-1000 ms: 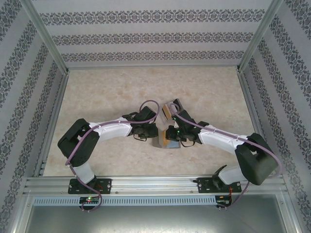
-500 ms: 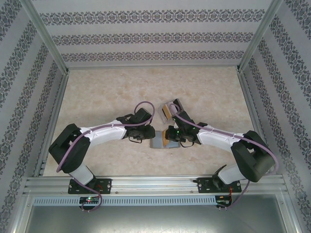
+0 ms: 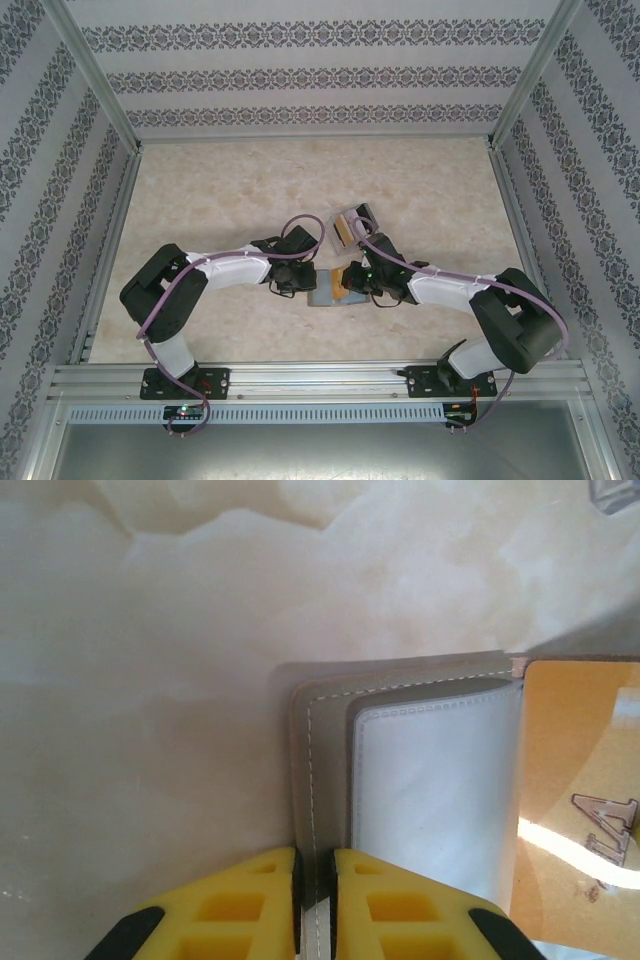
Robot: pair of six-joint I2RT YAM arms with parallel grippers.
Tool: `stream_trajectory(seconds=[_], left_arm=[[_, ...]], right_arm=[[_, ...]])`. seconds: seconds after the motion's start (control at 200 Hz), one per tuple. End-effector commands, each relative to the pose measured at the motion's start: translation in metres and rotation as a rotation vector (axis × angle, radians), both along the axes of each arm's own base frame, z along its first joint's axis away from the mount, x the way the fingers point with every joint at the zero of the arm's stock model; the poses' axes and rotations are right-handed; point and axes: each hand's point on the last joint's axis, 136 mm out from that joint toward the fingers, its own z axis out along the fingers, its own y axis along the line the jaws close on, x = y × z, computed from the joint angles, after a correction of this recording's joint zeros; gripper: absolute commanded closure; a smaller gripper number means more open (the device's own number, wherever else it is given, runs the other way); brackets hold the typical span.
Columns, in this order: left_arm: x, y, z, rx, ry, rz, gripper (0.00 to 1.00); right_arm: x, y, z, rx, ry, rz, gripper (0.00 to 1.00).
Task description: Put the credit cards into the card holder
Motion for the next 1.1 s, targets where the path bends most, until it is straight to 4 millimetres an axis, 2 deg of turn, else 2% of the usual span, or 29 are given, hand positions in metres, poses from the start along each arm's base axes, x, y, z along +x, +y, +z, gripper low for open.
stream_trajectory(seconds=[0.0,0.175,0.425,0.595,0.924,1.094], left_arm=[[0.002,-0.002,-0.007,0.009,0.011,-0.009,0.85],[0.002,0.0,-0.007,0.024,0.014,0.0,0.88],[0.0,0.007,-0.01,0.056,0.028,0.024,0.92],[-0.001,0.006,-0.014,0.053,0.044,0.03,0.94],[0.0,0.003,-0.011,0.039,0.04,0.024,0.94],[0.001,0.004,-0.011,0.049,0.037,0.023,0.94]], right_arm=[[-0.019,-0.001,-0.026,-0.014,0.086,0.024,0.97],[-0.021,0.001,-0.025,-0.001,0.087,0.03,0.97],[-0.029,-0.013,-0.021,0.004,0.068,0.013,0.96],[-0.032,-0.008,-0.022,0.039,0.076,0.026,0.96],[-0.026,0.004,-0.027,0.071,0.082,0.019,0.95],[-0.025,0.004,-0.027,0.069,0.083,0.005,0.95]])
